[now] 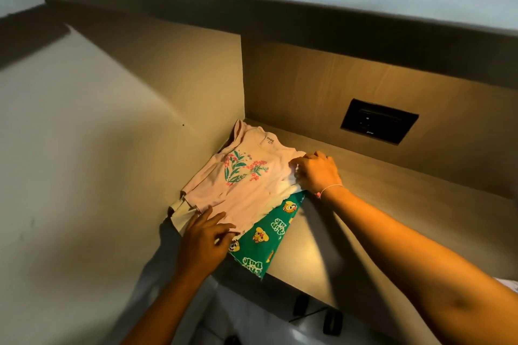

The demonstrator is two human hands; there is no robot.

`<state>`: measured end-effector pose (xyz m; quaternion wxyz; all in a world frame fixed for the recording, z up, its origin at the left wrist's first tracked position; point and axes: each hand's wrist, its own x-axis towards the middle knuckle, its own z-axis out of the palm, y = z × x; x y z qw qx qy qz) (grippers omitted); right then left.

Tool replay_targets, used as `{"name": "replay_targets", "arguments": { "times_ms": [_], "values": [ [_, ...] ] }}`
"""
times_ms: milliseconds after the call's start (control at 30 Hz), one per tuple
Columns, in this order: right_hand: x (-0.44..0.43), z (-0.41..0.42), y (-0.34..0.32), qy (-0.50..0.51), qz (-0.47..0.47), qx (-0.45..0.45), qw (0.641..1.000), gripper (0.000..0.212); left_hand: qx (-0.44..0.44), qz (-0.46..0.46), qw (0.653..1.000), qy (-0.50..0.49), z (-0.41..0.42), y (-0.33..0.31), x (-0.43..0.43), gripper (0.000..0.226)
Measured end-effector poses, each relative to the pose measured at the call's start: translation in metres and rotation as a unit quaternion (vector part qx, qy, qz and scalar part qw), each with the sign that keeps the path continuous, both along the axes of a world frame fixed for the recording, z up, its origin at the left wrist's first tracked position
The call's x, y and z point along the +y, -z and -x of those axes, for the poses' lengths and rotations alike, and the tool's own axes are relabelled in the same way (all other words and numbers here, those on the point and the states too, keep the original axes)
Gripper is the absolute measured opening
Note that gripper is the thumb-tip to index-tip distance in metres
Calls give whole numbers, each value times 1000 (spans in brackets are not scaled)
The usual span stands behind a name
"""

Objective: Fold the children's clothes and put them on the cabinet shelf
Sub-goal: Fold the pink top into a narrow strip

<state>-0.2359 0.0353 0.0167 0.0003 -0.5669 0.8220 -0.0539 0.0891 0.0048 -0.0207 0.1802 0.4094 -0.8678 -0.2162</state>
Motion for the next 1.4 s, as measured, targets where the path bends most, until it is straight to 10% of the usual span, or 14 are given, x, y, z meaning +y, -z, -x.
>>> {"name": "replay_targets", "arguments": {
  "times_ms": [267, 433, 667, 867, 1033, 1233, 1400],
  "values": [
    [-13, 6, 7, 43, 109, -33, 993, 20, 108, -91, 988, -64, -6, -9, 1, 19],
    [-5, -5, -40, 25, 317, -211, 924, 6, 233, -51, 964, -116, -6, -51, -2, 13],
    [87, -7, -138, -89, 481, -144, 860, 14, 399, 43, 913, -74, -8, -160, -12, 18],
    [141, 49, -157, 102, 416, -129, 895, 11, 332, -44, 942, 1, 100, -186, -35, 10],
    [183, 102, -172, 259, 456, -124, 842, 20, 353, -124, 924, 85, 201, -220, -14, 9],
    [265, 95, -196, 226, 528, 4, 819, 20, 399, -105, 894, 176, 207, -236, 23, 18],
    [327, 39, -95, 245, 382, -217, 864, 9, 209, -110, 929, 285, 150, -136, 46, 18]
  ]
}}
